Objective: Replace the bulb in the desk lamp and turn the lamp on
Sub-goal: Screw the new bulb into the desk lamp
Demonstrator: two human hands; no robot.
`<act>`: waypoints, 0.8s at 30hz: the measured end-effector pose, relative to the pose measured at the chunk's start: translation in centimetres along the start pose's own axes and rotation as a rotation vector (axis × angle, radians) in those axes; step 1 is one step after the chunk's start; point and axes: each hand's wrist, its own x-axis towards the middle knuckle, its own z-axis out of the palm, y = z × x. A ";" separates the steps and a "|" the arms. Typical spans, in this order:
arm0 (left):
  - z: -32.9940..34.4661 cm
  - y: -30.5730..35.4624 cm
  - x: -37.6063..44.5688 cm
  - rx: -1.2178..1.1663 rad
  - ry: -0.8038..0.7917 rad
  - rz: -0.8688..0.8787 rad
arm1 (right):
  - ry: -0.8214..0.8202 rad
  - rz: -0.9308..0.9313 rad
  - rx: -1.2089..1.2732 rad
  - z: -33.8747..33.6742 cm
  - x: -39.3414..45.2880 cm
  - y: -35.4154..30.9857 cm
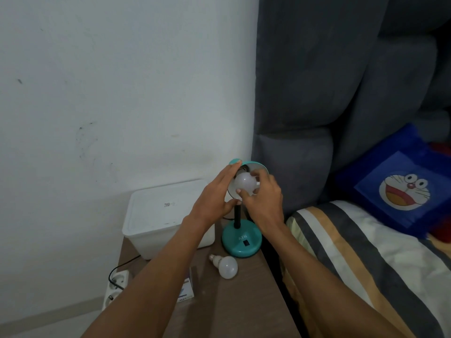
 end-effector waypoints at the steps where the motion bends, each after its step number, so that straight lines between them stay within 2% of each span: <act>1: 0.0 0.0 -0.1 0.004 -0.001 -0.005 | 0.008 0.052 0.020 0.0 0.1 0.1; 3: -0.1 -0.1 -0.1 0.014 -0.002 -0.010 | 0.034 0.203 0.047 -0.2 0.5 0.1; 5: -0.1 0.0 0.0 0.018 -0.007 -0.010 | 0.050 0.244 0.028 -0.2 0.6 0.2; 9: 0.0 0.1 0.1 0.014 -0.011 0.003 | 0.116 0.070 0.013 -0.2 0.4 -0.2; 12: 0.1 0.1 0.2 0.011 -0.012 -0.006 | 0.035 -0.020 -0.013 -0.3 0.3 0.0; 14: 0.1 0.0 0.1 0.013 -0.007 -0.011 | 0.014 0.029 -0.008 -0.5 0.4 0.3; 17: 0.0 -0.2 0.0 0.019 0.002 -0.011 | 0.054 0.202 0.027 -0.7 0.8 0.3; 19: 0.1 -0.1 0.0 0.018 -0.001 -0.010 | 0.075 0.223 0.035 -0.5 0.7 0.2; 22: 0.1 0.0 0.0 0.010 -0.010 -0.002 | 0.088 0.071 0.022 -0.3 0.4 -0.2; 24: 0.1 0.0 0.0 0.001 -0.013 -0.004 | 0.039 -0.035 -0.041 -0.2 0.3 -0.1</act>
